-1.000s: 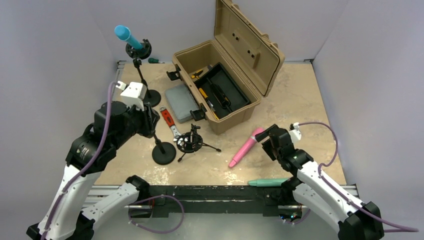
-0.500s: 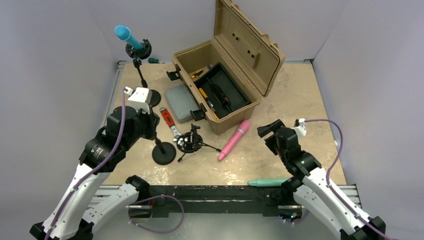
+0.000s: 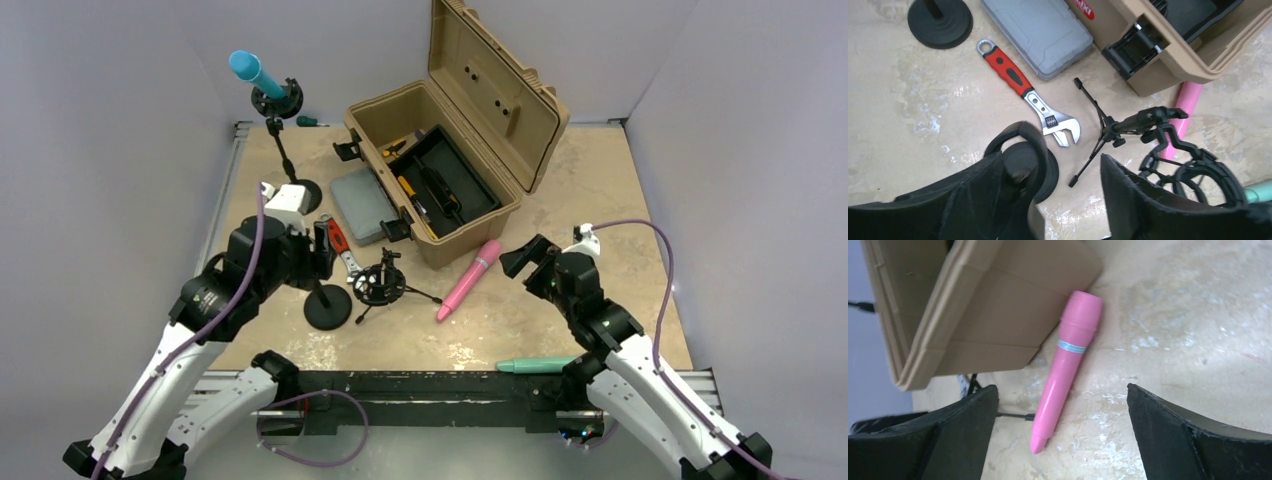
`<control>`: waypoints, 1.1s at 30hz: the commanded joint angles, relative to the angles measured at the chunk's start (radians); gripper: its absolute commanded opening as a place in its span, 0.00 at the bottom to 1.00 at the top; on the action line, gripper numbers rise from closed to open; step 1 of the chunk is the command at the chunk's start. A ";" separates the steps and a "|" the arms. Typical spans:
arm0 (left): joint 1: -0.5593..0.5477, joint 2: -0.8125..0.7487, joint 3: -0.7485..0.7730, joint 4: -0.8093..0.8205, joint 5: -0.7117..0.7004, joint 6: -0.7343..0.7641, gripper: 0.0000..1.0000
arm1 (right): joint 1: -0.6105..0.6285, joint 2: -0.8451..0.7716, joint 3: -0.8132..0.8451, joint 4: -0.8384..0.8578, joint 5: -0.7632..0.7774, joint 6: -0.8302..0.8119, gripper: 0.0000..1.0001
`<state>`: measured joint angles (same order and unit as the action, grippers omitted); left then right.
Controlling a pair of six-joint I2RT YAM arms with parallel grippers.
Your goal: Remove the microphone from the stand
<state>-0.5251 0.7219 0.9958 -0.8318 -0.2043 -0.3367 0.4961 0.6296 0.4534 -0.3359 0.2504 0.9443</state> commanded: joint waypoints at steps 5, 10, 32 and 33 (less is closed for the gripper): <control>0.011 0.089 0.385 -0.050 -0.070 0.073 0.95 | -0.005 -0.122 0.082 0.126 -0.162 -0.243 0.99; 0.099 0.211 0.490 0.099 -0.131 0.089 1.00 | -0.004 -0.111 0.147 0.145 -0.241 -0.326 0.99; 0.422 0.811 0.835 0.589 -0.167 0.086 0.94 | -0.005 -0.142 0.218 0.118 -0.349 -0.416 0.99; 0.422 0.821 0.835 0.593 -0.187 0.100 0.93 | -0.005 -0.132 0.229 0.113 -0.346 -0.420 0.99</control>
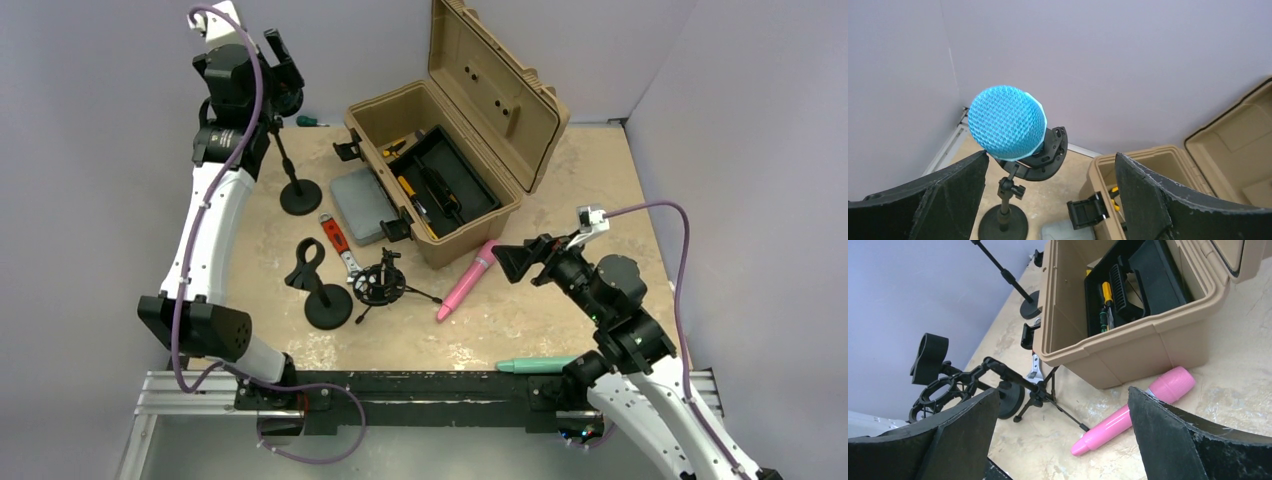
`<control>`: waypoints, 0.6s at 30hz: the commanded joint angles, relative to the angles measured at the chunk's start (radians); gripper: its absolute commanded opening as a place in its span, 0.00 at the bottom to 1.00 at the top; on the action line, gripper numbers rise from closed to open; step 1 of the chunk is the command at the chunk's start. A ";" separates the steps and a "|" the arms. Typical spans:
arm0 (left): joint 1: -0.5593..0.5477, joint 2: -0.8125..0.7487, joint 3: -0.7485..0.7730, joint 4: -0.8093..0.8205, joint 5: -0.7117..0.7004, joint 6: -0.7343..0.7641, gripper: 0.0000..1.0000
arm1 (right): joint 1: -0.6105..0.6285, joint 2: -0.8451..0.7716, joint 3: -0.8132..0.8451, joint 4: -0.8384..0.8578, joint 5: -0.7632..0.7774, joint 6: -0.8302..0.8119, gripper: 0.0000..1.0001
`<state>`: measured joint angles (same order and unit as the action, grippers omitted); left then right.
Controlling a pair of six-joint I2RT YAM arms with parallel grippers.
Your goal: Remove the microphone from the stand
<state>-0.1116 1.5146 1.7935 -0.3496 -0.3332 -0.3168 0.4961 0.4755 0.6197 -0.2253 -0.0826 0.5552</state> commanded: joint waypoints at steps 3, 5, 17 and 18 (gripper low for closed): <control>0.008 0.050 0.033 0.115 -0.129 0.103 0.90 | -0.004 0.031 0.084 -0.016 -0.002 -0.040 0.99; 0.009 0.058 0.020 0.114 -0.182 0.090 0.89 | -0.005 0.026 0.087 -0.017 0.008 -0.038 0.99; 0.013 0.158 0.000 0.292 -0.277 0.179 0.63 | -0.005 -0.012 0.107 -0.066 0.045 -0.021 0.99; 0.013 0.164 0.008 0.298 -0.286 0.190 0.58 | -0.004 -0.018 0.110 -0.066 0.046 -0.019 0.99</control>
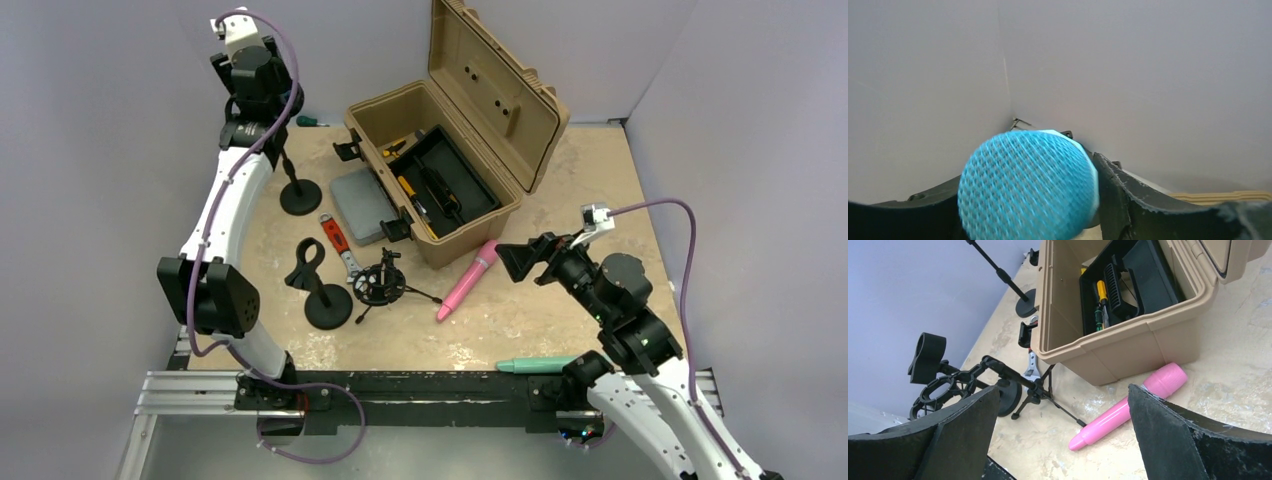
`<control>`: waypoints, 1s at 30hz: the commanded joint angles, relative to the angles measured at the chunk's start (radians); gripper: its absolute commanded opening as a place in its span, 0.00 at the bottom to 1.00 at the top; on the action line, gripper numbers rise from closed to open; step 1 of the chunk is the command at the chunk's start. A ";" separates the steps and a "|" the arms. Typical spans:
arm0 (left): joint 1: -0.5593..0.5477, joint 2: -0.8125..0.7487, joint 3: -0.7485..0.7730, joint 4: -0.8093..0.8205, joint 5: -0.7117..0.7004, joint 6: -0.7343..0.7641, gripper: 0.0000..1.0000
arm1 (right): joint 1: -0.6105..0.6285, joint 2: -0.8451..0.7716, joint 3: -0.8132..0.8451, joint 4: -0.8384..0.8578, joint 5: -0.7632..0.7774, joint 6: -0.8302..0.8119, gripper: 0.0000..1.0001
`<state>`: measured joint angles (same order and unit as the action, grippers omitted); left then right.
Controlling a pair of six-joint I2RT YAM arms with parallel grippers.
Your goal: Remove the microphone from the stand
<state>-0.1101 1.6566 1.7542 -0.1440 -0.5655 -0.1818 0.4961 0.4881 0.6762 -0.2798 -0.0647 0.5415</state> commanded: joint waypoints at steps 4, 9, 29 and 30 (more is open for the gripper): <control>0.012 0.016 0.062 0.122 -0.078 0.100 0.36 | -0.005 -0.023 0.085 -0.036 0.041 -0.018 0.99; 0.012 -0.037 0.068 0.183 -0.067 0.151 0.12 | -0.006 -0.018 0.075 -0.008 0.046 -0.016 0.99; 0.000 -0.541 -0.112 -0.180 0.559 -0.386 0.00 | -0.004 0.061 0.062 0.069 -0.163 -0.080 0.99; 0.000 -0.573 -0.161 -0.163 0.665 -0.423 0.00 | -0.004 0.060 0.058 0.100 -0.211 -0.082 0.99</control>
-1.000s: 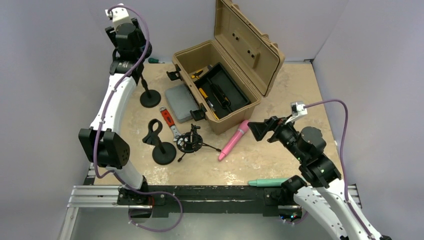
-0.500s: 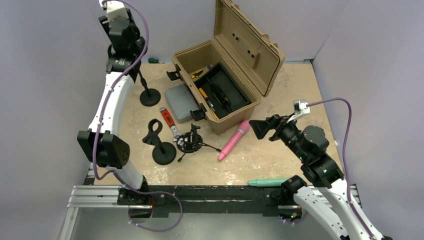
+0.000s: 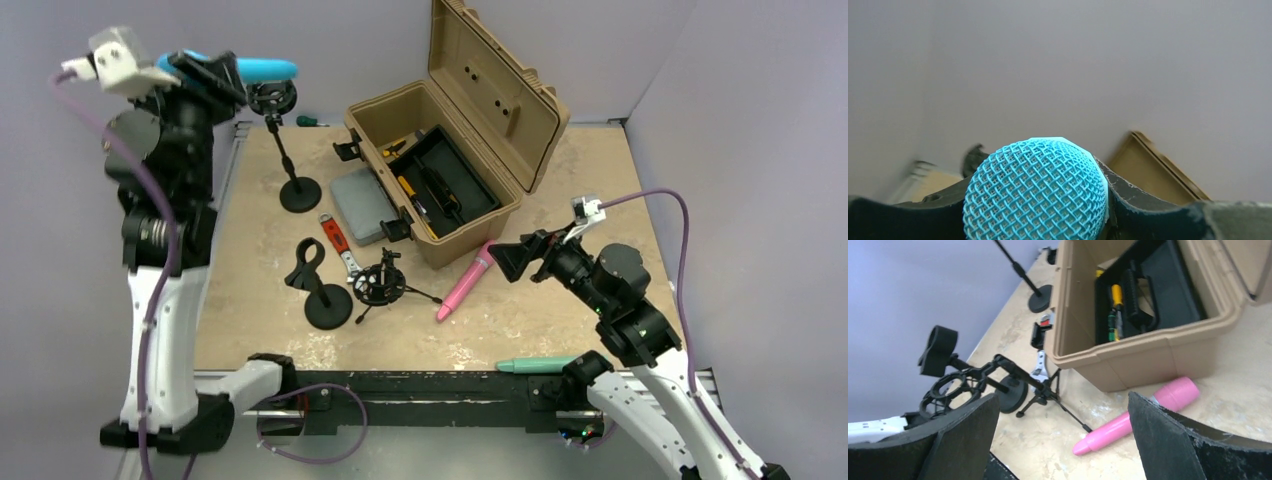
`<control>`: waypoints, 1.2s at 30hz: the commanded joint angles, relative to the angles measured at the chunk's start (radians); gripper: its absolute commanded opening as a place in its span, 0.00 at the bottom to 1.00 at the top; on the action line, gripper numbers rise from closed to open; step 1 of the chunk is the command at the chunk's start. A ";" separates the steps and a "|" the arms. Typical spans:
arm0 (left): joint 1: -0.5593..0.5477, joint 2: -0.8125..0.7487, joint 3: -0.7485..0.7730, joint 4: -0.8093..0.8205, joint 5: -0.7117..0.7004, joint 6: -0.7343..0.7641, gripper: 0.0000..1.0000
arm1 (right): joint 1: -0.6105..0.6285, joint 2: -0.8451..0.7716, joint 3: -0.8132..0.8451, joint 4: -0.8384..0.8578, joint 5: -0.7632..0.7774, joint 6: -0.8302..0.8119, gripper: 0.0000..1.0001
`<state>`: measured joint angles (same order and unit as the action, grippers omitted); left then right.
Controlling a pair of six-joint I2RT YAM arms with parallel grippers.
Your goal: Remove the microphone from the stand
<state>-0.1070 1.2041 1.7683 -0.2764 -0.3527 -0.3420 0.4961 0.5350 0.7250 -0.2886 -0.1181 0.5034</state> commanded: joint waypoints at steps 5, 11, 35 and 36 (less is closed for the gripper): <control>-0.005 -0.197 -0.350 -0.001 0.903 -0.407 0.00 | -0.004 0.004 -0.017 0.242 -0.387 -0.038 0.99; -0.105 -0.226 -0.440 -0.045 1.155 -0.393 0.00 | 0.000 0.063 -0.050 0.468 -0.621 0.077 0.99; -0.537 -0.132 -0.507 -0.324 1.055 -0.249 0.00 | 0.476 0.331 -0.091 0.749 -0.240 0.266 0.68; -0.545 -0.126 -0.506 -0.329 1.056 -0.247 0.00 | 0.477 0.331 -0.095 0.751 -0.240 0.269 0.65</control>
<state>-0.6254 1.0637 1.2068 -0.5655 0.7212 -0.6407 0.9688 0.8867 0.6491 0.3801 -0.4023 0.7372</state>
